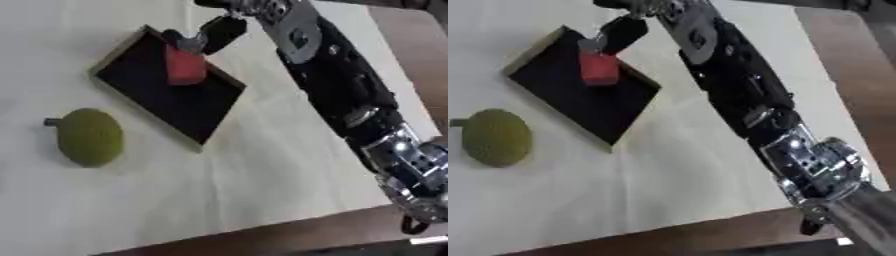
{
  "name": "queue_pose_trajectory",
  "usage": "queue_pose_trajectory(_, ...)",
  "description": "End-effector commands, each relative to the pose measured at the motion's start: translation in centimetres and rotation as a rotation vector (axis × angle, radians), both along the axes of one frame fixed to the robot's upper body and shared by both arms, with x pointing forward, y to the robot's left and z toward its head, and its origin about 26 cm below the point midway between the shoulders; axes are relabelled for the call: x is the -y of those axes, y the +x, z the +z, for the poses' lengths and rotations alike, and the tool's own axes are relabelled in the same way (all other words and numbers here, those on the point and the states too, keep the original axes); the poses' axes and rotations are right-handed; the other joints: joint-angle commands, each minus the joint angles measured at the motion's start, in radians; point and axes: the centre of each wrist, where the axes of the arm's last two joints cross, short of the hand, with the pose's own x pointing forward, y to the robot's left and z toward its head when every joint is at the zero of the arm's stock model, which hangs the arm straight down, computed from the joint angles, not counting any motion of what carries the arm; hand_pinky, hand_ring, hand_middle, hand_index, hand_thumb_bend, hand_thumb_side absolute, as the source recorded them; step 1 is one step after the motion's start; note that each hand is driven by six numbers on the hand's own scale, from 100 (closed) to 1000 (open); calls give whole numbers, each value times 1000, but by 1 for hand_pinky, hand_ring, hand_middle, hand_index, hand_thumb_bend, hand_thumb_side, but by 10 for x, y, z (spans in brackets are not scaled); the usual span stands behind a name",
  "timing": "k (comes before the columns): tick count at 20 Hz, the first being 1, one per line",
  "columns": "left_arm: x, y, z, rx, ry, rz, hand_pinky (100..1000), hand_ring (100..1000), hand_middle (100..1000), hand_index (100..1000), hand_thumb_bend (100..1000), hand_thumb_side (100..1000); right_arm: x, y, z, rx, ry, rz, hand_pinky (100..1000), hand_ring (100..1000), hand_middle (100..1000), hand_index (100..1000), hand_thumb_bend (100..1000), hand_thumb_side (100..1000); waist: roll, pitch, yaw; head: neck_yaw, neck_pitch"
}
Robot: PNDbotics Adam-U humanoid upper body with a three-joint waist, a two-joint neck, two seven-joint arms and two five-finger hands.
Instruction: Pick up objects on the table and place them in the box.
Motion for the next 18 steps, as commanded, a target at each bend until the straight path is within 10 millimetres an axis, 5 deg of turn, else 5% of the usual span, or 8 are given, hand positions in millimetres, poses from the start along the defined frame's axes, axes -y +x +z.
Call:
queue_pose_trajectory(1,-1,-4,7,28,8,6,763,799,740,808,100,568,6,-6,17,64,-139,115,1000,1000,865,998,100,327,12,-29,-2,-3,-15)
queue_pose_trajectory(4,-1,-4,7,31,5,6,762,798,740,808,100,566,8,-12,28,49,-43,148,1000,1000,848,989,100,254,14,-30,-4,-2,-17)
queue_pose_trajectory(5,-1,-4,7,31,4,7,762,798,740,808,100,565,10,-15,33,45,-10,159,1000,1000,847,987,100,335,14,-30,-5,-2,-18)
queue_pose_trajectory(6,-2,-4,7,31,2,8,762,798,740,808,100,564,12,-18,39,41,23,170,1000,1000,841,984,100,218,15,-31,-5,-2,-19)
queue_pose_trajectory(12,-3,-4,6,29,-7,14,761,798,739,808,100,567,28,-38,64,4,212,226,1000,1000,810,958,100,140,18,-32,-12,5,-22)
queue_pose_trajectory(18,-5,-4,4,21,0,33,761,799,740,807,100,575,64,-63,83,-32,427,294,1000,1000,761,883,100,100,19,-30,-22,45,-2)
